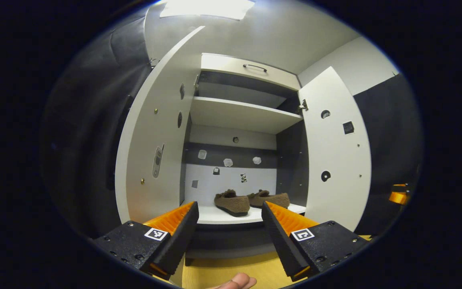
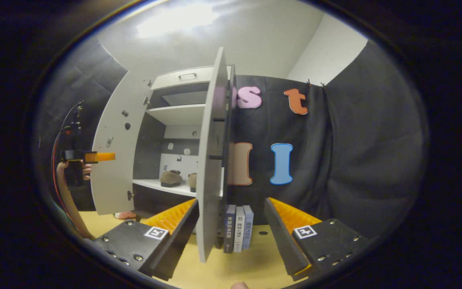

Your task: Grab one shoe with the right hand and put it into the shoe cabinet, grab the other shoe with the left hand and put it into the shoe cabinet; then close the right door with the right hand and the left door with the left hand.

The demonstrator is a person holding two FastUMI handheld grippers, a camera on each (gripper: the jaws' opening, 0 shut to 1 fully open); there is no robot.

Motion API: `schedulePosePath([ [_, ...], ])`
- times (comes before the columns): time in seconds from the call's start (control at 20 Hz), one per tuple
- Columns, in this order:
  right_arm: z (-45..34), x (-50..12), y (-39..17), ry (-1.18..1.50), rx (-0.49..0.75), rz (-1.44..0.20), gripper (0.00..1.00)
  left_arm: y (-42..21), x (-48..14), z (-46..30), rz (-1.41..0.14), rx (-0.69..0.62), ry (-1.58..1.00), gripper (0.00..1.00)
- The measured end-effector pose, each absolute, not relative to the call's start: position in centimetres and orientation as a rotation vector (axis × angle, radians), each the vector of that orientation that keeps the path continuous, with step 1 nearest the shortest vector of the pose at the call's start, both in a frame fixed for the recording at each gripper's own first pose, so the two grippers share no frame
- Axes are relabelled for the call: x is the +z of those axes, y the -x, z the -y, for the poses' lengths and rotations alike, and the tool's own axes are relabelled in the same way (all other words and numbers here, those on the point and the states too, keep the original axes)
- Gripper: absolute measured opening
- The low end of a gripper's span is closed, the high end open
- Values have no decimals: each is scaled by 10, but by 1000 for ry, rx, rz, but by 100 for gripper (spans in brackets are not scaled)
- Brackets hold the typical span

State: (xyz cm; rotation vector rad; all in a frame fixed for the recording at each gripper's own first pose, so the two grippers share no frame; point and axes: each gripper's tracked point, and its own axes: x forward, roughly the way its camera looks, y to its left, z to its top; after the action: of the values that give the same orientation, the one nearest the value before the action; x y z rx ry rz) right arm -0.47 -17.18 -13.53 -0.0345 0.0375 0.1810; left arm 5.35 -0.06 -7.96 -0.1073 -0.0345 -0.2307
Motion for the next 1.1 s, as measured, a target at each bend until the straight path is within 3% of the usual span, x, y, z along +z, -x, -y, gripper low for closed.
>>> schedulePosePath([
  [0.25, 274, -110, -35, 31, 71, -89, 98, -38, -75, 21, 48, -291, 111, 93],
  [0.3, 288, -109, -45, 23, 51, -106, 99, -37, -75, 22, 49, -286, 115, 99],
  [0.45, 296, -109, -72, -15, 44, -155, 99, -37, -74, 19, 49, -254, 144, 99],
  [0.85, 206, -85, -136, 3, 172, -177, 99, -37, -85, 27, 0, -263, 148, 96],
  [1.1, 131, -80, -147, 97, 276, -210, 99, -38, -82, 20, 11, -255, 140, 96],
])
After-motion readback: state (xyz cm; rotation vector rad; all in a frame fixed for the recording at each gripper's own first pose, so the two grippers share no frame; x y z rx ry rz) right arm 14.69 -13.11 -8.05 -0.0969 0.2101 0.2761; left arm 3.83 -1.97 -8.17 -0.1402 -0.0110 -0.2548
